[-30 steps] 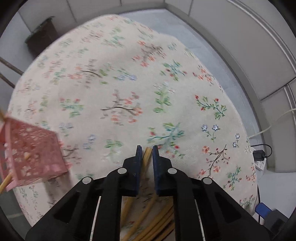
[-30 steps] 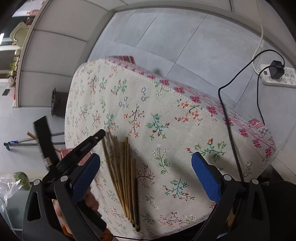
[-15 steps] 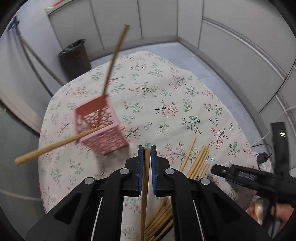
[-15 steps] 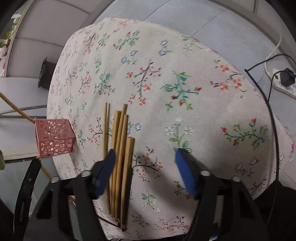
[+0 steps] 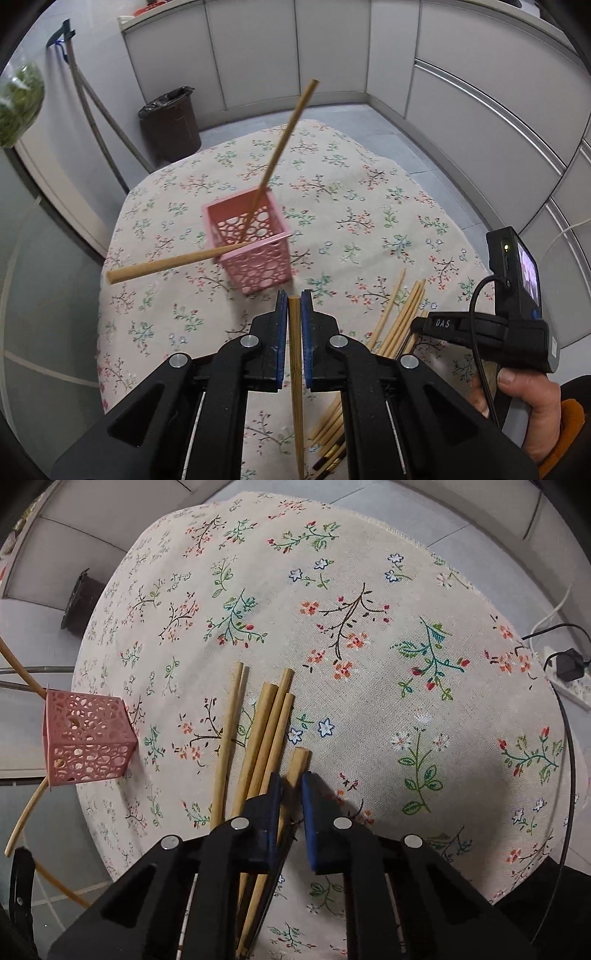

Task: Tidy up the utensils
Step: 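Lift the chopstick with the left tool and move it above the pink holder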

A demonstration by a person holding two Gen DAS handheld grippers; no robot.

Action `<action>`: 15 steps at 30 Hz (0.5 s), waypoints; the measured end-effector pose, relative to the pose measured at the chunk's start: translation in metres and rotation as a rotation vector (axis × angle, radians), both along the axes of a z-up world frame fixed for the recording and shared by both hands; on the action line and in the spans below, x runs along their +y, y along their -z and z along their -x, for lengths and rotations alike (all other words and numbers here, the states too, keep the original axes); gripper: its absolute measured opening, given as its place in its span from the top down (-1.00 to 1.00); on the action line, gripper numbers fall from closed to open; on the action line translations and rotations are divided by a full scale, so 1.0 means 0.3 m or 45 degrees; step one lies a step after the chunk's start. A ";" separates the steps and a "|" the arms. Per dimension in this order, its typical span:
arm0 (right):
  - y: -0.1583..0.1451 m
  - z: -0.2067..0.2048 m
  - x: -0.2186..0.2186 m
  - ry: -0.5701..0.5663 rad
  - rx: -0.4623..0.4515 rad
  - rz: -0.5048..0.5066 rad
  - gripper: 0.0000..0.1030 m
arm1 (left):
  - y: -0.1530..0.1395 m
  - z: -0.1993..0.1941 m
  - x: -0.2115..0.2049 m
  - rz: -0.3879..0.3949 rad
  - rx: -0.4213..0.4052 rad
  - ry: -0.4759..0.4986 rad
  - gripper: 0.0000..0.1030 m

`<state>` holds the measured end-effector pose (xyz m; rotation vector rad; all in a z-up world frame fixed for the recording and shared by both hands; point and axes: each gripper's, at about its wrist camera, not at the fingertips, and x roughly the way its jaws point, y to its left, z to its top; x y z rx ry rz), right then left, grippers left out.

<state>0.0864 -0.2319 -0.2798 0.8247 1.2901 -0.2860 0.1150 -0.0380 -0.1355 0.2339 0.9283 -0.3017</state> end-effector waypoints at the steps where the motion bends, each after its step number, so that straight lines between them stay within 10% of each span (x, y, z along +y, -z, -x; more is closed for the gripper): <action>1: 0.001 -0.008 0.010 0.000 -0.001 0.014 0.77 | 0.002 -0.001 0.008 -0.001 0.000 -0.005 0.86; 15: -0.093 0.001 -0.033 0.038 -0.258 -0.007 0.83 | -0.037 0.026 0.078 0.074 -0.035 -0.011 0.87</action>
